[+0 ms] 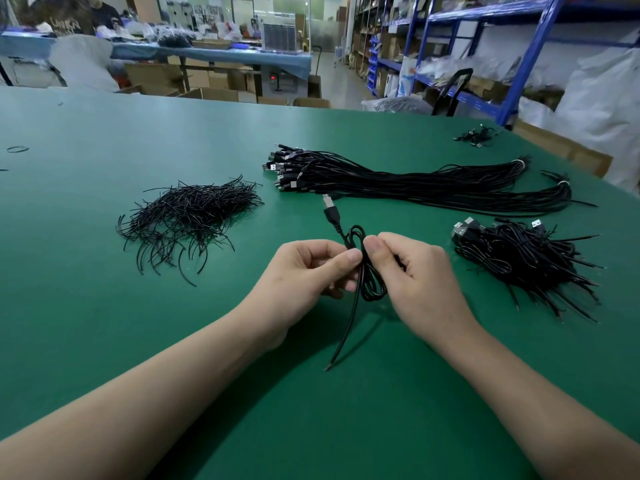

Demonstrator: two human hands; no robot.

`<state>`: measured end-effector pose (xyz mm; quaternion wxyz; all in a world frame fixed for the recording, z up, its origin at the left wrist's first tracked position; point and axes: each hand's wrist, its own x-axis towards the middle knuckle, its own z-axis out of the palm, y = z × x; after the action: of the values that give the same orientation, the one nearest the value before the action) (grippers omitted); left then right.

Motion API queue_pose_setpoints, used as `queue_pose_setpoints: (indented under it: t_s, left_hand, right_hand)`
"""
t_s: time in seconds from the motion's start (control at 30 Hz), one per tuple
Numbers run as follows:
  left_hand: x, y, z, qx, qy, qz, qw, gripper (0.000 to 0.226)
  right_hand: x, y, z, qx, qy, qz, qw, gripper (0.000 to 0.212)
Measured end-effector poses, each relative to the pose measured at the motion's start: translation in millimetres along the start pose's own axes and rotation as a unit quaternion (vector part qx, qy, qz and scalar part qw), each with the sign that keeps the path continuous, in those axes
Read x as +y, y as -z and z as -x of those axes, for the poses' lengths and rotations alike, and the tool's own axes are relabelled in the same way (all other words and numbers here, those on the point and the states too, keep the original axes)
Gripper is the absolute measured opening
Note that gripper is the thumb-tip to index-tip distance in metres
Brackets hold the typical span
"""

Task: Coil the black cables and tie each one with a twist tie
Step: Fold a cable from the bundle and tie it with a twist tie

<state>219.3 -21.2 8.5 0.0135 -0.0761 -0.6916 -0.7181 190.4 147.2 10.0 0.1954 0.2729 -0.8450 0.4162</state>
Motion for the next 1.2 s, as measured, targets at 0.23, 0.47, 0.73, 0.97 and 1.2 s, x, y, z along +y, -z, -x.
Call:
queue_pose_setpoints:
  t_s: [0.23,0.47,0.73,0.97,1.2]
  left_hand:
    - [-3.8,0.6,-0.8,0.03,0.027,0.055,0.998,0.014]
    - [-5.4,-0.9,-1.5,0.015,0.036,0.068,0.997,0.022]
    - [-7.6,-2.2,-1.1,0.016,0.029,0.021,0.999,0.023]
    - [-9.2,0.5,-9.4,0.019,0.002,-0.109,0.994,0.015]
    - [2.0,18.2,-73.4,0.014,-0.031,-0.426,0.904,0.035]
  right_hand:
    - [-7.7,1.1,-6.9,-0.032,-0.046,-0.025,0.998,0.026]
    - [4.9,45.4,-39.0,-0.014,-0.089,0.155,0.984,0.02]
    - [48.6,123.5,-68.4,-0.071,-0.178,0.521,0.832,0.032]
    - [53.3,136.9,-66.8,-0.168,-0.24,0.549,0.783,0.06]
    - [39.3,114.9,-70.3,-0.181,-0.088,0.508,0.838,0.052]
